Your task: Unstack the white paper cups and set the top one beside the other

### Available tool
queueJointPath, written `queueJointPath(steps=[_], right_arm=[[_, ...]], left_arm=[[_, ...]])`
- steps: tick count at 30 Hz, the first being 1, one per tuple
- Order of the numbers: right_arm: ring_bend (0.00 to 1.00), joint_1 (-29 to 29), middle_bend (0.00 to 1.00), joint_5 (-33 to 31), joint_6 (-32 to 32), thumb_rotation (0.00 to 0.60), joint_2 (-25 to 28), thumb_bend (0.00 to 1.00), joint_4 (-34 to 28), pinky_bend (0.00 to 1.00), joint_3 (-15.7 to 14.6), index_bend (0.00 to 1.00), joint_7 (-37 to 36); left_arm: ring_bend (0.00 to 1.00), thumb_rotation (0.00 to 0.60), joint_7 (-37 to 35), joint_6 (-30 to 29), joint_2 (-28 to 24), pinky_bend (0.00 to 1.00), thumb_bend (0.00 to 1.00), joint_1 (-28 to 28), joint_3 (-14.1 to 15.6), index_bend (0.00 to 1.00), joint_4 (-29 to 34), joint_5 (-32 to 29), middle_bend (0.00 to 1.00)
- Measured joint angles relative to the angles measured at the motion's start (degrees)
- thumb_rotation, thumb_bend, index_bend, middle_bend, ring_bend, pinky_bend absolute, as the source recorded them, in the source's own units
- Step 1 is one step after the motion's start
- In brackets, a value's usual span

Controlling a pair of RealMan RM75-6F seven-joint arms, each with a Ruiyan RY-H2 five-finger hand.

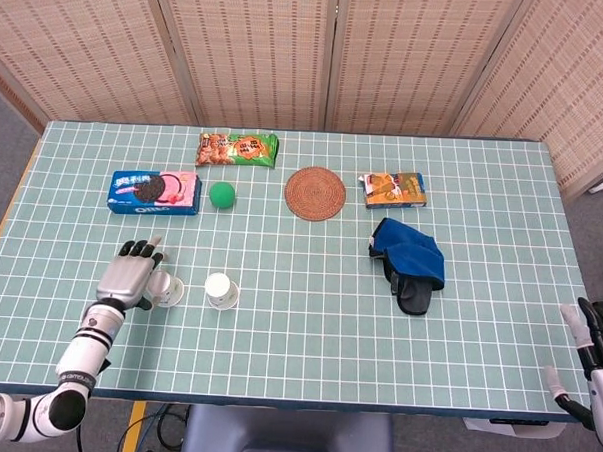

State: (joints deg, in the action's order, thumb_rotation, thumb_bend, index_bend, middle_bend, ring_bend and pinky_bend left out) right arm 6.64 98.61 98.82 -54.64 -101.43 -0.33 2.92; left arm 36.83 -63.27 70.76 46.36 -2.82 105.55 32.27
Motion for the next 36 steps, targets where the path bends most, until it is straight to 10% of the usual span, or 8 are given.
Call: queueJointPath(steps=[14, 26, 36], right_arm=[[0.0, 0.16, 0.0, 1.65, 0.27, 0.6, -0.36, 0.34, 0.28, 0.0, -0.55, 0.01, 0.66], [0.0, 0.24, 0.0, 3.76, -0.41, 0.6, -1.96, 0.34, 0.01, 0.0, -1.37, 0.01, 5.11], [0.0, 0.09, 0.0, 4.51, -1.58, 0.6, -3.75, 0.34, -0.29, 0.0, -1.59, 0.01, 9.12]], left_arm=[[0.0, 0.6, 5.64, -14.23, -4.1, 0.0, 0.3, -2.7, 1.36, 0.2, 14.74, 4.46, 0.0], [0.0, 0.6, 4.11, -33.31, -8.33, 0.0, 0.3, -18.38, 12.08, 0.07, 22.92, 29.91, 0.0], [0.0, 0.6, -4.62, -42.12, -8.66, 0.0, 0.29, -34.58, 19.89, 0.01, 13.24, 50.34, 0.0]])
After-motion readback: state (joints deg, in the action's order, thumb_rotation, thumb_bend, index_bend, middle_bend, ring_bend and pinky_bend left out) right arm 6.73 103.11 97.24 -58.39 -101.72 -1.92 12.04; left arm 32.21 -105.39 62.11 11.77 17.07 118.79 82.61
